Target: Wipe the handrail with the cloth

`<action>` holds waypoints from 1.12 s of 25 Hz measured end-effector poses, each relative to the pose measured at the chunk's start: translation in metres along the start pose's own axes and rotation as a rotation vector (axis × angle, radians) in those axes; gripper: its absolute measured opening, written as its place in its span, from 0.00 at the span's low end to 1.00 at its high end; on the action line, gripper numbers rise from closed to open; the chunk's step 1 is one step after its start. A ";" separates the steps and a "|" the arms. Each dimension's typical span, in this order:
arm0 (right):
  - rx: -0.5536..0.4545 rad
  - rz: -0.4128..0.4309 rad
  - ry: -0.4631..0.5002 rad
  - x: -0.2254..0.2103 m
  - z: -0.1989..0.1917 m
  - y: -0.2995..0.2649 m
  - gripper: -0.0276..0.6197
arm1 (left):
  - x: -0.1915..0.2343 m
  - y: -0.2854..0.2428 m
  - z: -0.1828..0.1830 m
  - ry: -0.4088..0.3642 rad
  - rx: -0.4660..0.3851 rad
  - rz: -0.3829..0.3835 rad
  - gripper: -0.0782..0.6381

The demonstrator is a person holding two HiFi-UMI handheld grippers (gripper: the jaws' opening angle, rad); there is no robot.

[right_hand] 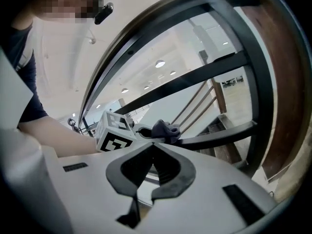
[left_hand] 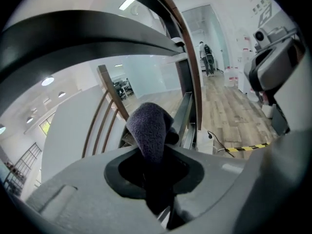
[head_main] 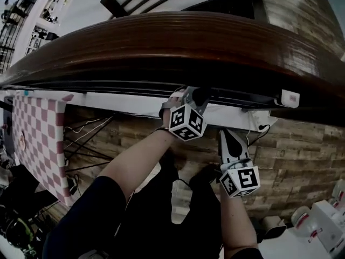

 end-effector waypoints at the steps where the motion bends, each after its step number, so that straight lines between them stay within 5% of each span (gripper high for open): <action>1: 0.010 0.020 -0.005 0.010 0.000 -0.007 0.06 | 0.010 0.011 -0.009 0.009 0.012 0.019 0.20; 16: 0.121 0.240 0.039 0.147 -0.020 -0.108 0.06 | 0.132 0.152 -0.133 0.103 0.125 0.221 0.20; 23: 0.124 0.291 0.044 0.172 -0.021 -0.126 0.06 | 0.166 0.200 -0.174 0.125 0.202 0.306 0.20; 28: 0.129 0.284 0.038 0.164 -0.017 -0.113 0.06 | 0.161 0.200 -0.170 0.158 0.222 0.338 0.20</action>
Point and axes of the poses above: the fingertips, and each gripper's own axes: y backward along the fingers, x to its left, z out of its top, the point moved 5 cm from there along y, backward along the fingers, and after that the axes turned 14 degrees about -x, right-handed, at the moved point
